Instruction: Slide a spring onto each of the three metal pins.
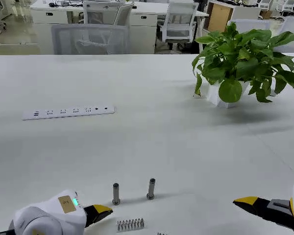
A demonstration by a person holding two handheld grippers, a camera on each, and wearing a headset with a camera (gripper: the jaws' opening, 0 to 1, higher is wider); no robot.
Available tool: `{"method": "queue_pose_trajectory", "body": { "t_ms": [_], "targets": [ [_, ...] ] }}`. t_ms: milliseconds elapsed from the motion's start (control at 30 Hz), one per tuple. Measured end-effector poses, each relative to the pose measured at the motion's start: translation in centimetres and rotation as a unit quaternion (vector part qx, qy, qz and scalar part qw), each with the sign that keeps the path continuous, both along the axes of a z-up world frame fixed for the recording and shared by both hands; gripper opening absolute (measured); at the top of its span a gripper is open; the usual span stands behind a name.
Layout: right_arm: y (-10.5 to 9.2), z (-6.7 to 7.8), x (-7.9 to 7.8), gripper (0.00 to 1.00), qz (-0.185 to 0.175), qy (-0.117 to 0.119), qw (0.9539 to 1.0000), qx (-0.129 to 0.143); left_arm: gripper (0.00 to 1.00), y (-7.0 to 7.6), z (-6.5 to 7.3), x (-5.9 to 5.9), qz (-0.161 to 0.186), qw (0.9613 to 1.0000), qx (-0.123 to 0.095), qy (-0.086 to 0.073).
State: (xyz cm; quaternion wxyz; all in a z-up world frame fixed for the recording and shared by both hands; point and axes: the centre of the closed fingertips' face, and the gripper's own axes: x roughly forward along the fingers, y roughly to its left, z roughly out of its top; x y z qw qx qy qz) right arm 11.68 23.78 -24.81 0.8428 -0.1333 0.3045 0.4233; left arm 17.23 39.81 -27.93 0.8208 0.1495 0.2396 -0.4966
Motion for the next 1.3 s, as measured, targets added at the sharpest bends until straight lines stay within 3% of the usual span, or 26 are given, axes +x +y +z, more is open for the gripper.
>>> {"method": "queue_pose_trajectory", "body": {
  "t_ms": [333, 433, 800, 1100, 1300],
  "targets": [
    [0.1, -0.3, -0.5, 0.92, -0.003, 0.005, 1.0, 0.001, 0.29, -0.5, -1.1, 0.0, -0.017, 0.9996, 0.021, 0.009],
    [0.1, -0.3, -0.6, 0.92, -0.004, 0.006, 1.0, 0.002, 0.26, -0.4, -1.4, 0.0, -0.023, 0.999, 0.038, 0.008],
    [0.2, -0.3, -0.6, 0.92, -0.005, 0.007, 0.9999, 0.007, 0.2, -0.3, -1.6, 0.5, -0.033, 0.9968, 0.067, 0.03],
    [0.3, -0.4, -0.7, 0.91, -0.008, 0.008, 0.9999, 0.011, 0.19, -0.5, -1.8, 0.5, -0.065, 0.9897, 0.122, 0.038],
    [0.3, -0.6, -0.9, 0.91, -0.007, 0.013, 0.9998, 0.011, 0.14, -0.5, -1.9, 0.6, -0.077, 0.9857, 0.144, 0.04]
  ]
}}
